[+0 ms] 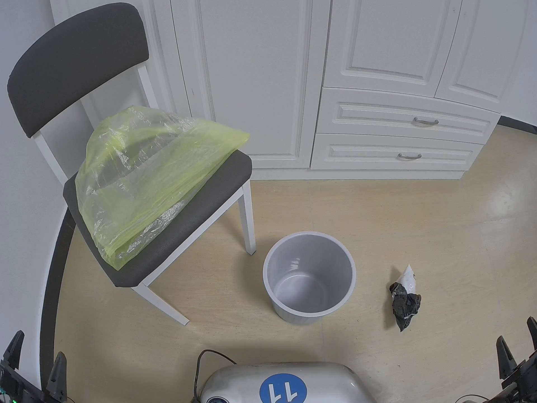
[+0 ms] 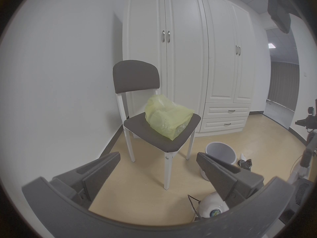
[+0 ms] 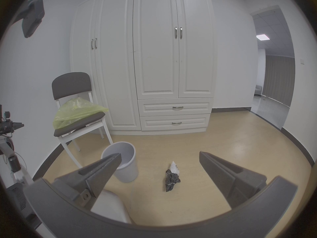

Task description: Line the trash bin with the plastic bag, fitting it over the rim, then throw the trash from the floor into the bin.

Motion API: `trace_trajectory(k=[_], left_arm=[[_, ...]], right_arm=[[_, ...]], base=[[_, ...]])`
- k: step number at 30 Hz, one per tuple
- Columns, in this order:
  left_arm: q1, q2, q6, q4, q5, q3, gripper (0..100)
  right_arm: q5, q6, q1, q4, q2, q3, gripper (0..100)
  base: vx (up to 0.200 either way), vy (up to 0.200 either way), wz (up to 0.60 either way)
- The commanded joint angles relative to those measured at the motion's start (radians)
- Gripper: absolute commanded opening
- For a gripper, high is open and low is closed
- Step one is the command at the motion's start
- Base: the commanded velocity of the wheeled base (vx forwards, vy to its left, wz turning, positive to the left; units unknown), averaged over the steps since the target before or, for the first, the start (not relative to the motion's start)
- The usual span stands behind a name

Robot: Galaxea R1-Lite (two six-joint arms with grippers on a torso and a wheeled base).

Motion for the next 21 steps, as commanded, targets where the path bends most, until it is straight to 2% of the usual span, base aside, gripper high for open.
trace_trajectory(k=[1,19,21], left_arm=[[-0.001,-0.015,-0.002,0.001,0.002,0.015,100],[-0.001,-0.015,0.003,-0.001,-0.001,0.016,100],[0.001,-0.015,0.018,-0.002,-0.010,0.016,100]], right_arm=[[-0.001,0.005,0.002,-0.001,-0.016,0.018,100],[-0.007,0.007,-0.002,-0.002,-0.016,0.018,100],[0.004,-0.033,-0.002,-0.001,-0.016,0.018,100]], base=[[0.000,0.000,0.00],[0.000,0.000,0.00],[0.000,0.000,0.00]])
